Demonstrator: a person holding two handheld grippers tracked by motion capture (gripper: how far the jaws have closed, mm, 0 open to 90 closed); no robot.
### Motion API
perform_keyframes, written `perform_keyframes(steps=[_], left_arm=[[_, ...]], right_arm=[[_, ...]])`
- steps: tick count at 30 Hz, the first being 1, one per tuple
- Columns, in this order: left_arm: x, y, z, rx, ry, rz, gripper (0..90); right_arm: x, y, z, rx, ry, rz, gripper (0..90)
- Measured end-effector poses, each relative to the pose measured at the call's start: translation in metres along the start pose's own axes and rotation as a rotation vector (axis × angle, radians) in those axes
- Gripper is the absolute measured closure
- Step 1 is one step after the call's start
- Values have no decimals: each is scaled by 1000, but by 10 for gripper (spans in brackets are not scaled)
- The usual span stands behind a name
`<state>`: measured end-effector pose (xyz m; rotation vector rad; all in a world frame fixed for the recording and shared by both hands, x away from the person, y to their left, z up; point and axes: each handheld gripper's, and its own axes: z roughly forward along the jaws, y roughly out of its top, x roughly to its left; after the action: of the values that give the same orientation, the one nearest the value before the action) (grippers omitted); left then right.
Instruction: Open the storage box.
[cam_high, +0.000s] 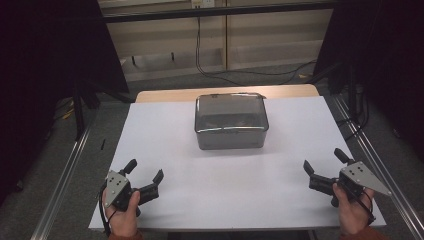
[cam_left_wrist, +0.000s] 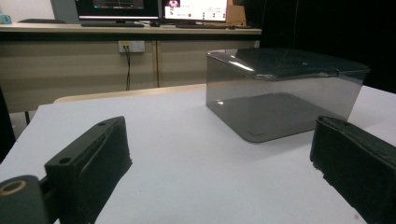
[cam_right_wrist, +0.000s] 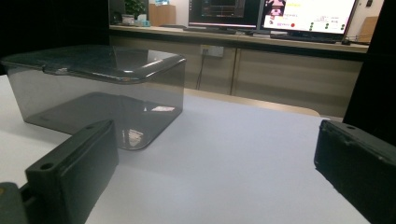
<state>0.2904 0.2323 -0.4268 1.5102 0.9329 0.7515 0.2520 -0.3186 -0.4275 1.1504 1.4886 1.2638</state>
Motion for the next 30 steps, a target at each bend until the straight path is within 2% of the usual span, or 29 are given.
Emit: perform_keyframes(steps=[9, 14, 17, 18, 21, 23, 24, 26, 30], left_arm=[[-1, 0, 1, 5, -4, -2, 44], [-2, -1, 2, 8, -11, -5, 44], [-2, -1, 3, 12, -17, -8, 44], [-2, -1, 3, 14, -18, -7, 44], [-2, -2, 3, 18, -18, -7, 43], [-3, -1, 3, 13, -11, -18, 33], [-2, -1, 3, 10, -6, -36, 27], [-2, -2, 3, 14, -4, -39, 27], [-4, -2, 3, 11, -17, -37, 27]], right_arm=[[0, -1, 2, 7, 36, 24, 0], [1, -2, 3, 17, 67, 21, 0], [1, -2, 5, 30, 69, 17, 0], [2, -3, 7, 33, 88, 28, 0], [3, -2, 9, 34, 99, 26, 0], [4, -3, 10, 42, 118, 23, 0], [5, -3, 11, 59, 142, 20, 0], [6, -3, 12, 63, 164, 29, 0], [10, -2, 15, 58, 162, 15, 0]])
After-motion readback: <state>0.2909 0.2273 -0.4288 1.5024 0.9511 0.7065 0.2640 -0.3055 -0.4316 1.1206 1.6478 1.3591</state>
